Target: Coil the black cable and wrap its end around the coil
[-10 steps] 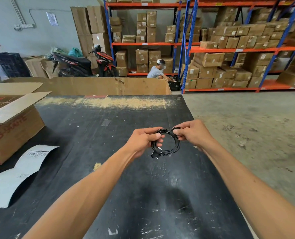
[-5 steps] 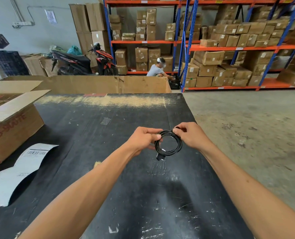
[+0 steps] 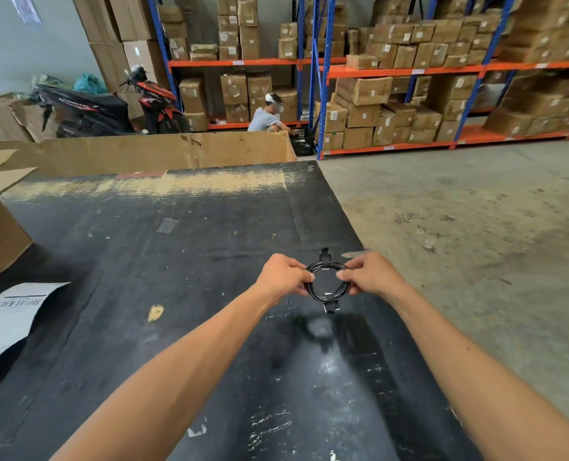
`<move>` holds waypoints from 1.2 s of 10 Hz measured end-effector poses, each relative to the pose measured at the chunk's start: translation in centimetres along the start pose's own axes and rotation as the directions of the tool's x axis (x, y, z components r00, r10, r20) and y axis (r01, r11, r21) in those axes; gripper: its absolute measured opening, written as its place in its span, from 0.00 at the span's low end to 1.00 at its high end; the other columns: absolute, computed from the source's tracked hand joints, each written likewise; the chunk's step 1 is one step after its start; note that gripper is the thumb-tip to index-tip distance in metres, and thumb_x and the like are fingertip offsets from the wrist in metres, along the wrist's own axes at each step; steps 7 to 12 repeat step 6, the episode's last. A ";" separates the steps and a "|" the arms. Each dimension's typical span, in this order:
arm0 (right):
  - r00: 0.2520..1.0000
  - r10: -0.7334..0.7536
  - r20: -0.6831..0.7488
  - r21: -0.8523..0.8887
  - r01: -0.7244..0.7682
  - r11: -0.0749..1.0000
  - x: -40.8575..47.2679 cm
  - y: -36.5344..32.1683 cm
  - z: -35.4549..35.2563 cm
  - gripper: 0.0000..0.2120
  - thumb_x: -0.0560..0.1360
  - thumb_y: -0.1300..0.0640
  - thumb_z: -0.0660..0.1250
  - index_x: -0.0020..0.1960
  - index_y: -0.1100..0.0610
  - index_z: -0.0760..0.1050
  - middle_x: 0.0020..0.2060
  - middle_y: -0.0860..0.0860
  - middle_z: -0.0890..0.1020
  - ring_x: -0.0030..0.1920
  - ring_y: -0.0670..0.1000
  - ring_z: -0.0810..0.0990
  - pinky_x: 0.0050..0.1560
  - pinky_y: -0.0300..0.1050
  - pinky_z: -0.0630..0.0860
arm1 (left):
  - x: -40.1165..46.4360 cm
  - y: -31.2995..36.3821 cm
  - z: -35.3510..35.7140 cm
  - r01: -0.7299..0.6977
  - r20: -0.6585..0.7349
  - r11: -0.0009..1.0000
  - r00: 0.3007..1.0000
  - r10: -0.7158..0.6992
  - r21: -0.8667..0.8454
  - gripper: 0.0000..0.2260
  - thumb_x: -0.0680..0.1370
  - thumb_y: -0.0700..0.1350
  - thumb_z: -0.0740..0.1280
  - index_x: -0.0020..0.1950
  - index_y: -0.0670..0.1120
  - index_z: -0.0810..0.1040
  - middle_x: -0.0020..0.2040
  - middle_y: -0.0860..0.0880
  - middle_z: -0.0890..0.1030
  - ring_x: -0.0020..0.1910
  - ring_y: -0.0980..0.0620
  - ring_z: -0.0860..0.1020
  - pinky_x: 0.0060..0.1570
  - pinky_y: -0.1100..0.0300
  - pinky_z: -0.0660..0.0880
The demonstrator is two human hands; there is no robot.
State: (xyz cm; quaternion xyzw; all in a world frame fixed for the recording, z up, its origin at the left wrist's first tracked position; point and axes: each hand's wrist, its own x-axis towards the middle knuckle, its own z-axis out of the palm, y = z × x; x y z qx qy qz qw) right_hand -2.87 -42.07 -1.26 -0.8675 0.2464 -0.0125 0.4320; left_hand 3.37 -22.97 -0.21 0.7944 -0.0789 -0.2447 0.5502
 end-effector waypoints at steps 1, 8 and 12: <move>0.997 0.073 -0.025 -0.124 -0.075 0.989 -0.6 2.5 -0.4 0.07 0.74 0.56 0.73 0.40 0.57 0.86 0.34 0.54 0.88 0.24 0.43 0.80 0.37 0.39 0.77 | 0.3 -0.8 2.5 0.014 -0.006 0.996 1.000 -0.013 0.093 0.08 0.70 0.36 0.74 0.48 0.39 0.81 0.43 0.39 0.85 0.34 0.43 0.84 0.45 0.53 0.83; 0.988 0.085 -0.129 -0.030 -0.089 0.996 -2.2 6.7 1.2 0.13 0.78 0.54 0.67 0.46 0.62 0.85 0.36 0.57 0.85 0.46 0.63 0.87 0.56 0.54 0.82 | -1.1 -3.8 4.4 0.011 -0.143 0.983 0.990 0.016 0.185 0.04 0.74 0.46 0.69 0.40 0.48 0.79 0.39 0.43 0.85 0.30 0.47 0.83 0.42 0.55 0.83; 0.988 0.085 -0.129 -0.030 -0.089 0.996 -2.2 6.7 1.2 0.13 0.78 0.54 0.67 0.46 0.62 0.85 0.36 0.57 0.85 0.46 0.63 0.87 0.56 0.54 0.82 | -1.1 -3.8 4.4 0.011 -0.143 0.983 0.990 0.016 0.185 0.04 0.74 0.46 0.69 0.40 0.48 0.79 0.39 0.43 0.85 0.30 0.47 0.83 0.42 0.55 0.83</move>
